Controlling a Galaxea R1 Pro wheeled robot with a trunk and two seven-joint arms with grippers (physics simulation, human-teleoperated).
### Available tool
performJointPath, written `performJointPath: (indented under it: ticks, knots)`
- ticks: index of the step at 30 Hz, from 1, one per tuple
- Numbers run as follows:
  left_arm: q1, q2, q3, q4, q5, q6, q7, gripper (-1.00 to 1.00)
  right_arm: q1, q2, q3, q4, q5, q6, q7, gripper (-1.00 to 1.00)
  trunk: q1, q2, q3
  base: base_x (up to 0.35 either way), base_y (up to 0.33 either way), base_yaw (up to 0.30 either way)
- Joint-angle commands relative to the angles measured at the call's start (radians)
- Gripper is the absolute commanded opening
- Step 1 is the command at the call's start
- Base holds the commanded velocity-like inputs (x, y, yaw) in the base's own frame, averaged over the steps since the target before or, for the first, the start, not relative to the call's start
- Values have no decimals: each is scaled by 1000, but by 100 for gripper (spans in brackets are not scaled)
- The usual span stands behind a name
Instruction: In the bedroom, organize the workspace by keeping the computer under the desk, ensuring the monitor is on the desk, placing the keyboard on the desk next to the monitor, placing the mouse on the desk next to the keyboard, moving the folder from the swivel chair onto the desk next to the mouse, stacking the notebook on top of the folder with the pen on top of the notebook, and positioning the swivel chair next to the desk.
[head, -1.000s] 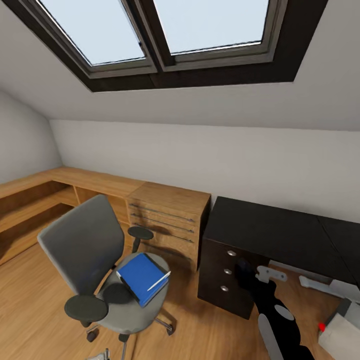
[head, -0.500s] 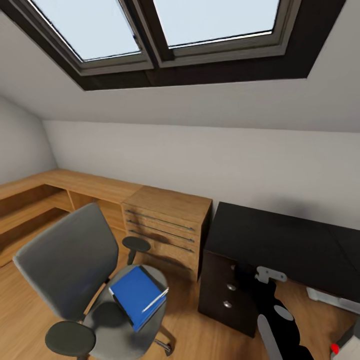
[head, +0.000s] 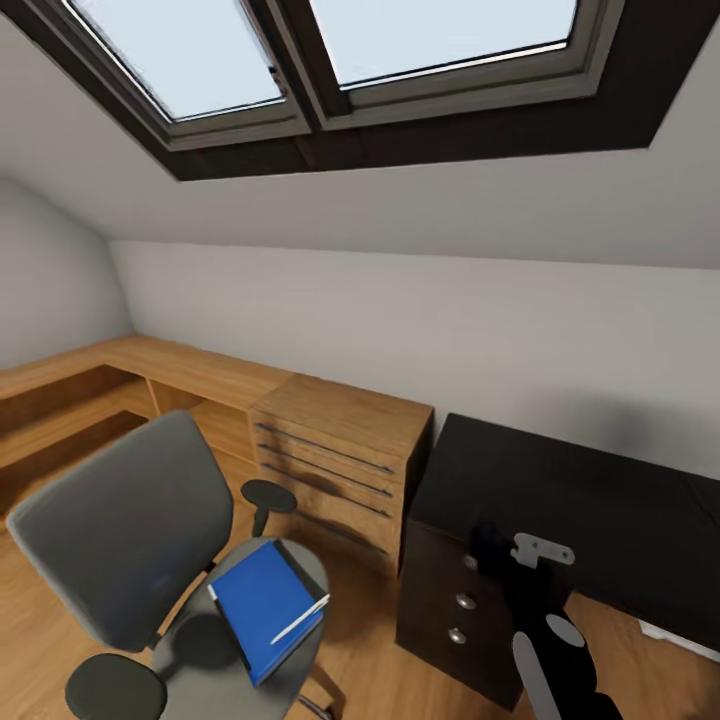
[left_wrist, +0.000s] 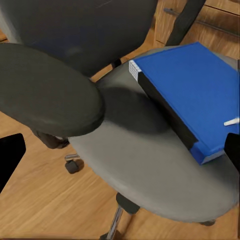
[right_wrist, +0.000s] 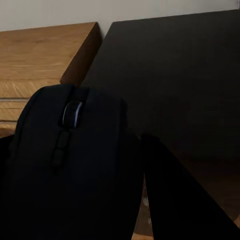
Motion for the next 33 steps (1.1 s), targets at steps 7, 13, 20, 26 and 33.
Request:
performJointPath:
  ticks: [7, 13, 20, 26, 33]
  knots:
    - [1, -1, 1, 2, 7, -4, -3, 100, -1, 2, 0, 6, -12, -2, -8, -100, 0, -1, -1, 56, -206, 18]
    - [0, 0, 1, 11, 7, -4, -3, 100, -1, 2, 0, 7, -12, -2, -7, -100, 0, -1, -1, 192, -104, 201]
    - [0, -1, 1, 11, 7, -3, -4, 100, -1, -1, 0, 12, -6, -2, -3, -100, 0, -1, -1, 150, -115, 7]
    - [1, -10, -1, 11, 7, -2, -4, 100, -142, 1, 2, 201, 48, -2, -1, -100, 0, -1, -1, 41, -56, 0]
    - [1, -13, -1, 11, 6, -2, -3, 100, -718, -1, 0, 978, 57, -175, -2, -100, 0, -1, -1, 0, -1, 0]
